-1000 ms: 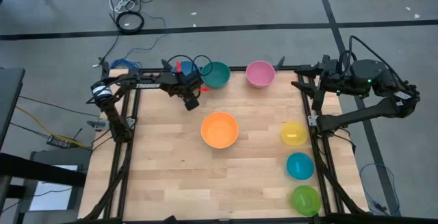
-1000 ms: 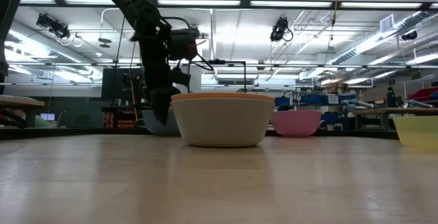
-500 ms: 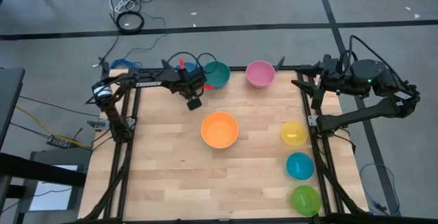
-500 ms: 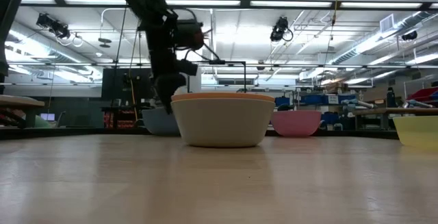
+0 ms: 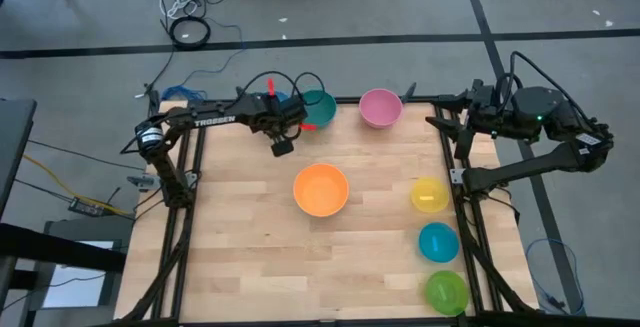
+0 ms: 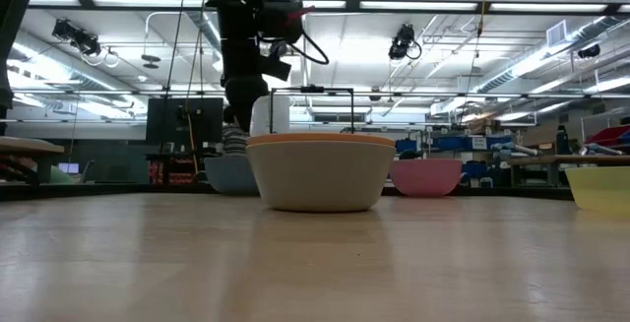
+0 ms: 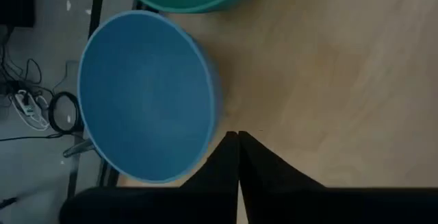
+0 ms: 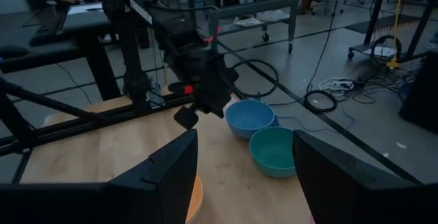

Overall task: Nest bowls inside each other
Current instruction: Stack the blue bowl on top of the orange bowl

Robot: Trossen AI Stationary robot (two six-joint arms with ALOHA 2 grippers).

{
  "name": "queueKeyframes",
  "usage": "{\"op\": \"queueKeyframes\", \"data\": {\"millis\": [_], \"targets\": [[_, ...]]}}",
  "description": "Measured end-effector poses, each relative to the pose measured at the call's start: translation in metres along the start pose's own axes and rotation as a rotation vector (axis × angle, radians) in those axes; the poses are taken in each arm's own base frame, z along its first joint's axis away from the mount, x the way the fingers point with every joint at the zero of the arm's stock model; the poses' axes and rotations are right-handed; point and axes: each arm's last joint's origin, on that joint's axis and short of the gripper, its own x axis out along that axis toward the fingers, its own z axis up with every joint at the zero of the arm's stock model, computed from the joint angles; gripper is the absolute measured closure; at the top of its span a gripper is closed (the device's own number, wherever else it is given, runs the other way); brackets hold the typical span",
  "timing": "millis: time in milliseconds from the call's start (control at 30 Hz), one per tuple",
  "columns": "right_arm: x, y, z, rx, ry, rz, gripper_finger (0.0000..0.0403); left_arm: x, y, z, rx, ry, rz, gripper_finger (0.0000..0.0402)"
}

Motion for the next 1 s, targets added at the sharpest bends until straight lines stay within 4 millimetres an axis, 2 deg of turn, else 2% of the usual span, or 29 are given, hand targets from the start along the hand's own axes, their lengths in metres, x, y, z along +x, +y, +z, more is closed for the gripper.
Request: {"op": "queueKeyframes", "data": {"millis": [133,367,533,667,800,1000], "targets": [[0.000,0.000,0.000,0.000,0.001,0.003,0.0178,0.004,0.008,-0.002,-0.002,0.017,0.001,0.0348],[0.000,0.000,0.000,-0.006,0.000,0.003,0.0176,0.013,0.019,-0.004,0.021,0.027,-0.042,0.0250],[0.000,0.000,0.000,-0.006,0.000,0.003,0.0179,0.022,0.035,-0.006,-0.010,0.019,-0.134,0.0202],[0.000,0.000,0.000,-0.004,-0.003,0.003,0.0180,0.028,0.046,-0.007,-0.033,0.018,-0.142,0.0194],[0.000,0.000,0.001,-0.003,-0.005,0.005,0.0180,0.039,0.053,-0.009,-0.060,0.030,-0.224,0.0197],[0.000,0.000,0.001,-0.007,-0.005,0.006,0.0181,0.059,0.044,-0.007,-0.041,0.077,-0.300,0.0204]]}}
